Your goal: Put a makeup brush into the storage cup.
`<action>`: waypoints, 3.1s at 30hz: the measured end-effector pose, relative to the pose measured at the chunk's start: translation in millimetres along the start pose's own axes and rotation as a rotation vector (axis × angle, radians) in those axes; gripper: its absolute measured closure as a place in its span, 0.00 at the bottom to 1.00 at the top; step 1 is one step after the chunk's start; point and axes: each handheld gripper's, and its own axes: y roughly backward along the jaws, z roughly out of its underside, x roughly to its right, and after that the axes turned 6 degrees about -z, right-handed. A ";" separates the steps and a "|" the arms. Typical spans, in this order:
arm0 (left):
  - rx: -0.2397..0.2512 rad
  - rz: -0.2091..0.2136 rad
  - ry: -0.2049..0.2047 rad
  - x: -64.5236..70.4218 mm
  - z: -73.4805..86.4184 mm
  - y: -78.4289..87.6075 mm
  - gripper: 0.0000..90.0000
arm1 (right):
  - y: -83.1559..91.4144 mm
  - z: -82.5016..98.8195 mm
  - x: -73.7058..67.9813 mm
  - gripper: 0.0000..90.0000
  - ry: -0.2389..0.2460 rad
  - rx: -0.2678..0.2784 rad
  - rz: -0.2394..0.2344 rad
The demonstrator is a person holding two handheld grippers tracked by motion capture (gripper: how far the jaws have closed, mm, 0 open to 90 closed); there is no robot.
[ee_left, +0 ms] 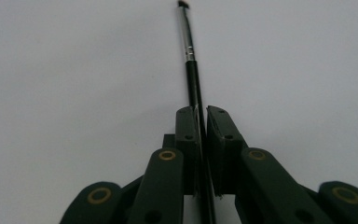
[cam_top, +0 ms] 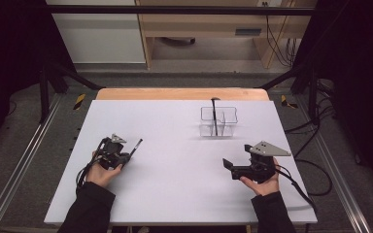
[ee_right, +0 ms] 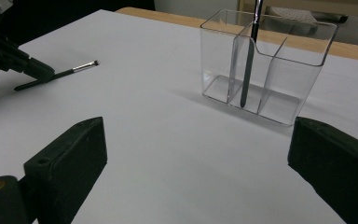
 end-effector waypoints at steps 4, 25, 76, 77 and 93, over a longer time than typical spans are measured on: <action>0.001 0.007 -0.019 0.5 0.1 0.3 0.92 | 0.3 0.0 0.1 0.06 0.000 -0.001 -0.001; 0.038 0.025 -0.022 -2.5 -6.8 11.5 0.59 | 2.1 -1.0 0.8 0.06 -0.001 0.006 -0.002; -0.191 0.052 -0.107 -3.3 -44.4 -18.0 0.71 | 3.7 -2.8 2.3 0.06 -0.010 0.012 -0.003; -0.194 0.053 -0.105 -2.9 -44.5 -17.8 0.72 | 3.6 -2.7 2.2 0.06 -0.011 0.012 -0.004; -0.204 0.051 -0.106 1.5 -43.9 -16.5 0.91 | 3.1 -2.7 2.4 0.05 -0.013 0.010 -0.005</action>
